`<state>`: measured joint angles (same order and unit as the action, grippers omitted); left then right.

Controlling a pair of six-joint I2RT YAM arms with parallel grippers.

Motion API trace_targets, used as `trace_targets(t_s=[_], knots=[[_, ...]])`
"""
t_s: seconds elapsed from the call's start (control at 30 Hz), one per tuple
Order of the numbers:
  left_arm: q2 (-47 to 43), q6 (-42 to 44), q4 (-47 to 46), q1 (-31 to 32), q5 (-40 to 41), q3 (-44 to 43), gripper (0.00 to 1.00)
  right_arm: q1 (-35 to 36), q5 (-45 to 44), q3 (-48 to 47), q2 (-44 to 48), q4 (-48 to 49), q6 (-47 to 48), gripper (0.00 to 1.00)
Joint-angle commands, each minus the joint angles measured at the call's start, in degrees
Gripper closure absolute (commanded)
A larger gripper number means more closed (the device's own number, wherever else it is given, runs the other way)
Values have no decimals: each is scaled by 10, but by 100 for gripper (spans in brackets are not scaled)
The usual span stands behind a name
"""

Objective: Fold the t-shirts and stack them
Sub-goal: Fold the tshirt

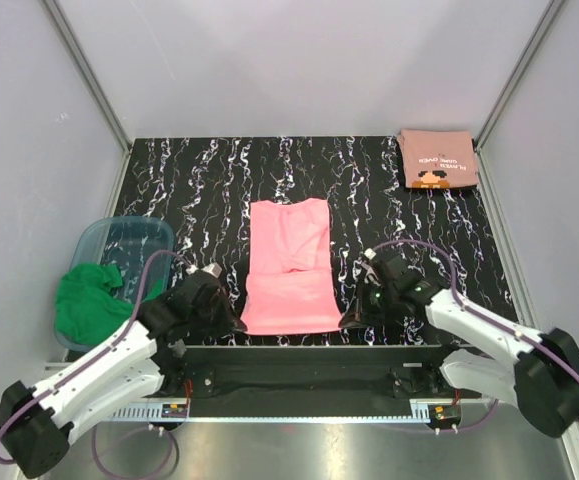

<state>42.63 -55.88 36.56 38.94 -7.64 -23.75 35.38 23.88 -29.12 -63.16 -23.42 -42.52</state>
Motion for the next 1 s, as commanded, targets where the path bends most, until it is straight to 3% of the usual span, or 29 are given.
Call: trace_targets(t_s=[0.0, 0.2, 0.37, 0.53, 0.7, 0.97], knots=[[-56, -43, 82, 12, 28, -7, 100, 8, -38, 6, 59, -57, -41, 100], [-8, -4, 107, 14, 22, -82, 100, 10, -61, -57, 58, -109, -36, 100], [87, 52, 160, 6, 75, -260, 100, 7, -123, -191, 5, -160, 1, 100], [201, 143, 171, -73, 63, -392, 100, -27, -127, -349, -116, -194, 45, 100], [330, 227, 137, -175, -1, -487, 100, -94, -93, -463, -228, -183, 93, 100], [541, 291, 110, -211, -104, -646, 100, -141, -62, -620, -383, -191, 140, 100]])
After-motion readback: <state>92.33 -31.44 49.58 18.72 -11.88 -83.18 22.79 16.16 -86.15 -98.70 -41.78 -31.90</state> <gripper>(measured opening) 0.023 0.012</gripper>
